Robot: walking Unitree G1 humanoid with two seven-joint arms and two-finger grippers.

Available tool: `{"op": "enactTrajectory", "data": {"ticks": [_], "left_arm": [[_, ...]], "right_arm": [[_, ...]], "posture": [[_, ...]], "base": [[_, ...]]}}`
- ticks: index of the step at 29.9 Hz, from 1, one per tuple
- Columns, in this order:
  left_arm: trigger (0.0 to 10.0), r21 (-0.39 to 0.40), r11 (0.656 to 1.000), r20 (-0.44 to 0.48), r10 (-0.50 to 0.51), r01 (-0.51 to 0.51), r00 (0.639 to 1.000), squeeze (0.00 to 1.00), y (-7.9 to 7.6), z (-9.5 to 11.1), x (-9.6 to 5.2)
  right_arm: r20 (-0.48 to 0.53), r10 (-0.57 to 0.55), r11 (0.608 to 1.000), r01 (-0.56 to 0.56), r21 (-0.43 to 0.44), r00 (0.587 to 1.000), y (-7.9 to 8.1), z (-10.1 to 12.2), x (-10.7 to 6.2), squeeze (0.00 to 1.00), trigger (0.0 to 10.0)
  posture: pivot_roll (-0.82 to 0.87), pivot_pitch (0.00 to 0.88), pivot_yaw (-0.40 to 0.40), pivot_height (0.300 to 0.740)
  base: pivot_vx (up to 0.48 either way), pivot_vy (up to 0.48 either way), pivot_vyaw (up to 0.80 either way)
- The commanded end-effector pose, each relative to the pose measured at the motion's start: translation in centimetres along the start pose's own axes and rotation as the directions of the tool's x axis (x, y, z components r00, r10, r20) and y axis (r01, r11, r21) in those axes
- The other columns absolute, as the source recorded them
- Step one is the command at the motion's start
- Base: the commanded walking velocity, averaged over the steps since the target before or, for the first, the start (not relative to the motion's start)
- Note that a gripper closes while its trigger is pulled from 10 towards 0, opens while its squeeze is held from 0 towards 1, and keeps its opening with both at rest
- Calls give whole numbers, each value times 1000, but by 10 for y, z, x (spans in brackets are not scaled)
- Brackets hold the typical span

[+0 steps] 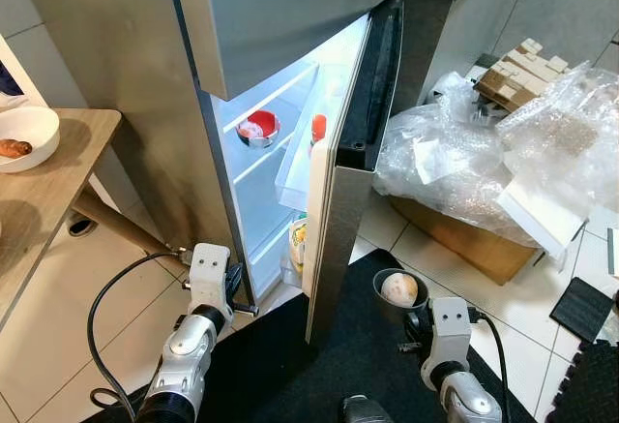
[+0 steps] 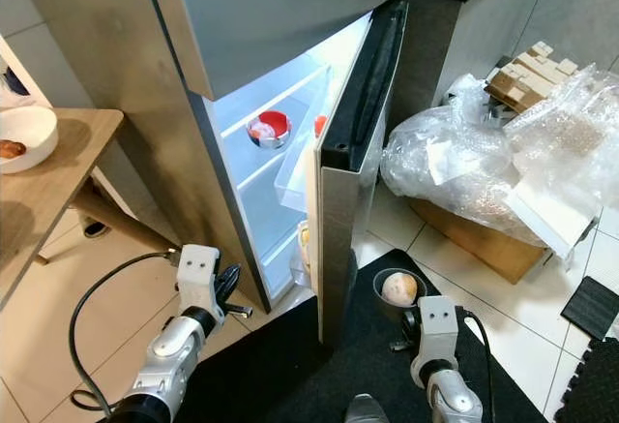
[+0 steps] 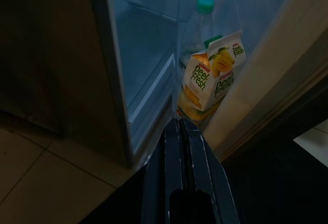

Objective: Restocking fridge

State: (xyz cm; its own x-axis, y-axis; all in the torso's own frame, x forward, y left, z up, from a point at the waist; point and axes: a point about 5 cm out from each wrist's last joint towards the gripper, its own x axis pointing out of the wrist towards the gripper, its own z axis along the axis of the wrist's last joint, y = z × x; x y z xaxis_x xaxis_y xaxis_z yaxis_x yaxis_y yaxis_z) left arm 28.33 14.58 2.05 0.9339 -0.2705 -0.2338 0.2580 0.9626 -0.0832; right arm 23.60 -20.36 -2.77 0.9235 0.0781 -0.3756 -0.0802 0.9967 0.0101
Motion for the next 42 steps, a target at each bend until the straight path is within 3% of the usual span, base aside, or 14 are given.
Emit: {"op": "enactTrajectory", "data": {"ticks": [1,11,20,29,32,36,42], "left_arm": [[10000,-13,1000,-27,8,-8,1000,0,-2,-11,-5],[10000,-17,999,-21,37,-37,999,0,-2,-13,-6],[10000,-47,992,20,118,-117,993,0,14,-7,-8],[10000,-43,992,37,117,-116,992,0,15,-4,-6],[10000,37,997,45,68,-69,997,0,14,5,1],[10000,72,994,65,81,-86,995,0,18,18,10],[10000,17,995,112,99,-101,989,0,23,48,29]], "right_arm": [[1,-7,1000,7,-10,1000,-4,2,1,0,10000],[12,-3,1000,3,-4,1000,-3,5,2,0,10000],[15,1,1000,-1,-3,1000,-3,5,2,0,10000],[21,5,1000,-4,-3,1000,-2,7,4,0,10000],[23,8,1000,-8,-6,1000,-2,9,5,0,10000],[24,10,1000,-10,-7,1000,-2,10,6,0,10000],[27,9,1000,-9,-6,1000,-2,10,6,0,10000]], "posture": [[-177,102,-4,736],[-176,107,-5,736],[-175,113,-8,736],[-178,113,-11,736],[-176,116,-17,736],[-176,119,-16,736],[-185,129,-11,736]], "base": [[0,-386,0],[0,-451,0],[0,0,0],[0,0,0],[0,0,0],[0,0,0],[0,0,0]]}}
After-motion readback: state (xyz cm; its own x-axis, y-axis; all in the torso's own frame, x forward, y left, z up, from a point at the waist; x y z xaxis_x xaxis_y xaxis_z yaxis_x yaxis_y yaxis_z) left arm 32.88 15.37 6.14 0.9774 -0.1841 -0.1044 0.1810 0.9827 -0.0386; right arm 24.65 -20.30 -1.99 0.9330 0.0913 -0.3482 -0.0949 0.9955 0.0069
